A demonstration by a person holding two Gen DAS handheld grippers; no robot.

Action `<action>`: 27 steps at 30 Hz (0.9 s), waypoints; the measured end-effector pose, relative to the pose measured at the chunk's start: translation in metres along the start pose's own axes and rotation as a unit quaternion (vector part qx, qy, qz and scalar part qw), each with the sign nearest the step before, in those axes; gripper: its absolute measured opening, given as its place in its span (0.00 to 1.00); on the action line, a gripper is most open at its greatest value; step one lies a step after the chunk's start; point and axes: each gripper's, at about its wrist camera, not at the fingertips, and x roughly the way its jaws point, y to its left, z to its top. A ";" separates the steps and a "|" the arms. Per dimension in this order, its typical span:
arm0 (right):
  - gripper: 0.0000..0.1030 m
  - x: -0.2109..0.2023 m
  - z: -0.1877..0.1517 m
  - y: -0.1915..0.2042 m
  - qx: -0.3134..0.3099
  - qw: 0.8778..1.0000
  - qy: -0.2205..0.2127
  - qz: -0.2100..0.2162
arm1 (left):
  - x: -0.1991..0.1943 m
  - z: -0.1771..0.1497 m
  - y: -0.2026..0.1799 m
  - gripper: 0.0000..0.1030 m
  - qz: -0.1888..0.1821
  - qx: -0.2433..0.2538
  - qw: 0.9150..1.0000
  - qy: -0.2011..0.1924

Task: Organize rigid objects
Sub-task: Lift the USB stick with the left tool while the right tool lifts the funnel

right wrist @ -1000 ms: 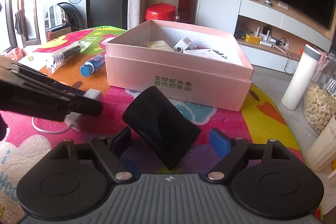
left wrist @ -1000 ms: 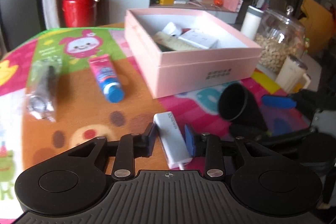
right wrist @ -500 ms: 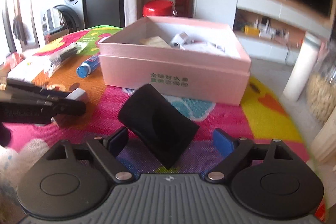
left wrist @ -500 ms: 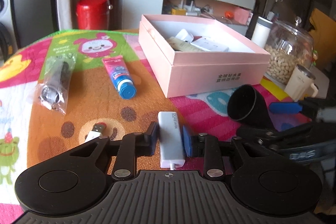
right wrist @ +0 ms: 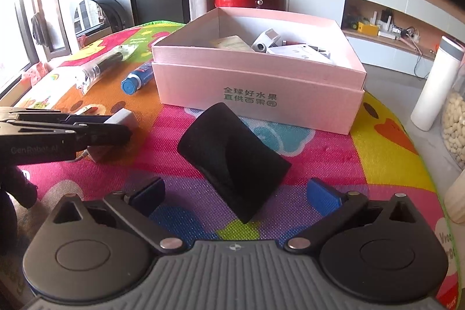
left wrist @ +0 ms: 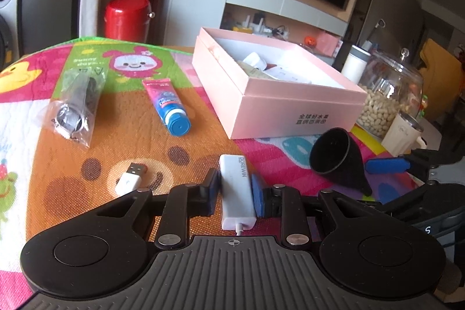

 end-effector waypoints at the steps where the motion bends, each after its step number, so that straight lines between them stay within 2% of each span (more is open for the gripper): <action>1: 1.00 0.001 0.000 0.000 0.000 1.000 0.001 0.000 | 0.000 0.000 -0.001 0.28 0.002 0.003 1.000 0.000; 8: 1.00 -0.001 -0.002 -0.001 0.011 1.000 -0.006 0.003 | 0.000 -0.001 -0.003 0.28 0.006 0.008 1.000 -0.001; 12: 1.00 -0.003 -0.005 0.002 0.010 1.000 -0.011 -0.010 | 0.000 -0.001 -0.003 0.28 0.004 0.005 1.000 -0.001; 20: 1.00 0.002 0.003 -0.001 -0.003 1.000 0.008 0.003 | 0.001 -0.001 -0.004 0.28 0.009 0.012 1.000 -0.001; 27: 1.00 0.001 0.001 0.001 -0.006 1.000 0.004 0.000 | 0.000 -0.002 -0.011 0.28 0.024 0.030 0.999 0.000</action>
